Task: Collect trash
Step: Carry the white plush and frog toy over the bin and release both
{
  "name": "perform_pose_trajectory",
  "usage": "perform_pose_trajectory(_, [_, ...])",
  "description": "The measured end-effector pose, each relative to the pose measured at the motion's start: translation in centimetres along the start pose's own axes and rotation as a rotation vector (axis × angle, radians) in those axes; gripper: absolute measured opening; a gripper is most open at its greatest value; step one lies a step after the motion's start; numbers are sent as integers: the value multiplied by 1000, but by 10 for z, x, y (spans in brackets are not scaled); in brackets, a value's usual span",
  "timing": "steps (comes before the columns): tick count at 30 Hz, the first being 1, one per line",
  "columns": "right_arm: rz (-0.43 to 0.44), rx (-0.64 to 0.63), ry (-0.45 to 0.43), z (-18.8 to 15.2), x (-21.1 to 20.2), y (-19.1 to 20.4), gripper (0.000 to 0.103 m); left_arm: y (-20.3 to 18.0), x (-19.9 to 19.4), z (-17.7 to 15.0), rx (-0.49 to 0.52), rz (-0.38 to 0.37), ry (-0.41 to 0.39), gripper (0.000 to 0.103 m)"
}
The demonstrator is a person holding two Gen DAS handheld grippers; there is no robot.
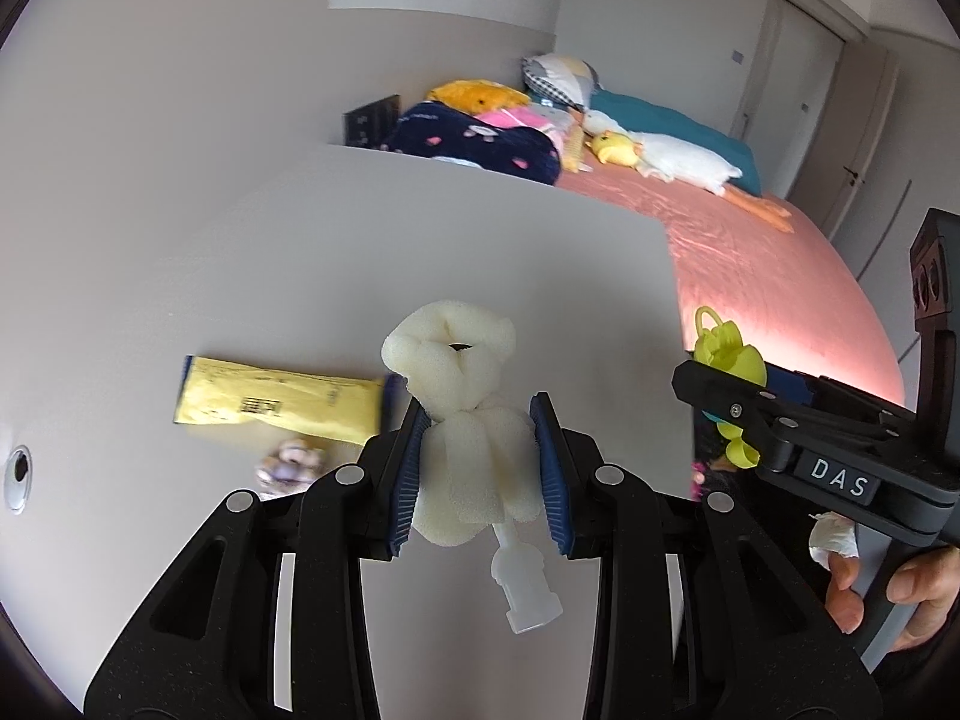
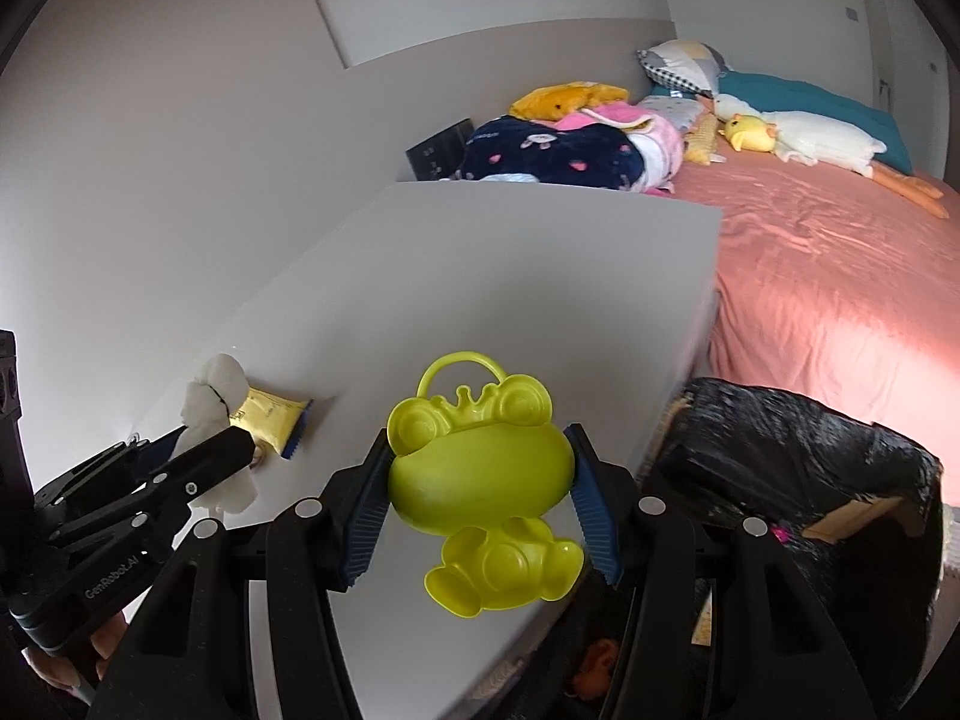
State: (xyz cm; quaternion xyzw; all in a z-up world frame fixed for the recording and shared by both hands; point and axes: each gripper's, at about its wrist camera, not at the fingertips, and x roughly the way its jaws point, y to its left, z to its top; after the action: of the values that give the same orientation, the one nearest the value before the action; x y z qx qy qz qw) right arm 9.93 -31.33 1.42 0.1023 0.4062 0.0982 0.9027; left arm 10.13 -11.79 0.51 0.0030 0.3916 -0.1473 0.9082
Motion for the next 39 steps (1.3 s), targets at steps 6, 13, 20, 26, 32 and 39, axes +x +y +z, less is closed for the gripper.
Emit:
perform_pose_trajectory(6, [-22,27,-15,-10,-19,-20,57,-25,2,-1,34,-31,2,34])
perform_pose_trajectory(13, [-40,59,-43,-17,-40,-41,57,-50,2,-1,75,-55,4,34])
perform_pose_trajectory(20, [-57,94,-65,-23,-58,-62,57,-72,2,0,116,-73,13,34])
perform_pose_trajectory(26, [-74,134,-87,-29,-76,-83,57,-93,4,1,149,-100,21,34])
perform_pose_trajectory(32, [-101,175,-108,-35,-94,-105,57,-119,4,0,189,-135,28,34])
perform_pose_trajectory(39, [-143,224,-125,-41,-114,-133,57,-150,11,-6,242,-185,55,34])
